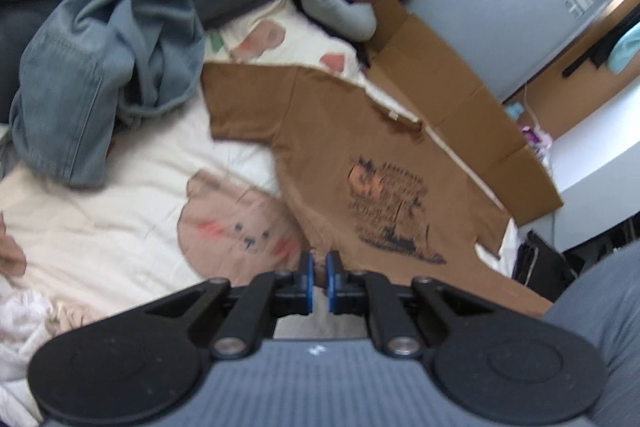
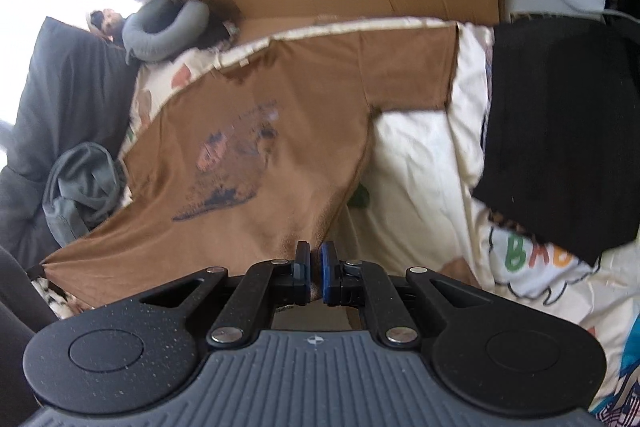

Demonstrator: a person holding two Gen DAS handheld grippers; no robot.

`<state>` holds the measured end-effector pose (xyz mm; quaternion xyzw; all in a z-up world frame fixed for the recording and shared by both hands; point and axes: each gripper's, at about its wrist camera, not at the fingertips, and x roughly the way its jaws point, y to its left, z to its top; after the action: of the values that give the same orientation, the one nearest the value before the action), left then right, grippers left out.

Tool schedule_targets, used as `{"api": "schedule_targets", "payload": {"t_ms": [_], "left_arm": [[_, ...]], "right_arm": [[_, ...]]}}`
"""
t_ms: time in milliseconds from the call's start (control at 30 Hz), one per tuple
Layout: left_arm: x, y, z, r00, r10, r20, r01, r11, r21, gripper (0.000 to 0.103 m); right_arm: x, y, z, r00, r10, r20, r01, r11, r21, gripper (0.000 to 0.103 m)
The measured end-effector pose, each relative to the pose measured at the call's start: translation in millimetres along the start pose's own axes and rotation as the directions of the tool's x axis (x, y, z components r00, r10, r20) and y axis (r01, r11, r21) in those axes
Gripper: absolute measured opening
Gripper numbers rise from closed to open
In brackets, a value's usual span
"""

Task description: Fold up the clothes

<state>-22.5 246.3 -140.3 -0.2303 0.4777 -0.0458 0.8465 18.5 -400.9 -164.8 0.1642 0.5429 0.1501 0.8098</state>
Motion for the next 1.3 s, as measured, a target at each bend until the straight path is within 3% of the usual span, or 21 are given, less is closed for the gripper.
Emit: {"api": "schedule_targets", "payload": {"t_ms": [367, 767, 1300], "left_arm": [[-17.4, -23.6, 31.7, 1.000, -0.014, 0.017, 0.014, 0.999, 0.030, 0.006], [-5.7, 8.7, 5.0, 0.997, 0.044, -0.064, -0.049, 0.995, -0.081, 0.006], [18.8, 44.5, -37.0, 0.977, 0.106, -0.185, -0.132, 0.982, -0.132, 0.006]], "right_arm": [[-32.0, 20.8, 50.4, 0.999, 0.011, 0.036, -0.011, 1.000, -0.021, 0.003], [0.2, -29.7, 14.5, 0.994, -0.017, -0.106, 0.037, 0.982, 0.185, 0.003], [34.9, -55.5, -33.0, 0.983, -0.031, -0.182, 0.082, 0.956, 0.280, 0.003]]}}
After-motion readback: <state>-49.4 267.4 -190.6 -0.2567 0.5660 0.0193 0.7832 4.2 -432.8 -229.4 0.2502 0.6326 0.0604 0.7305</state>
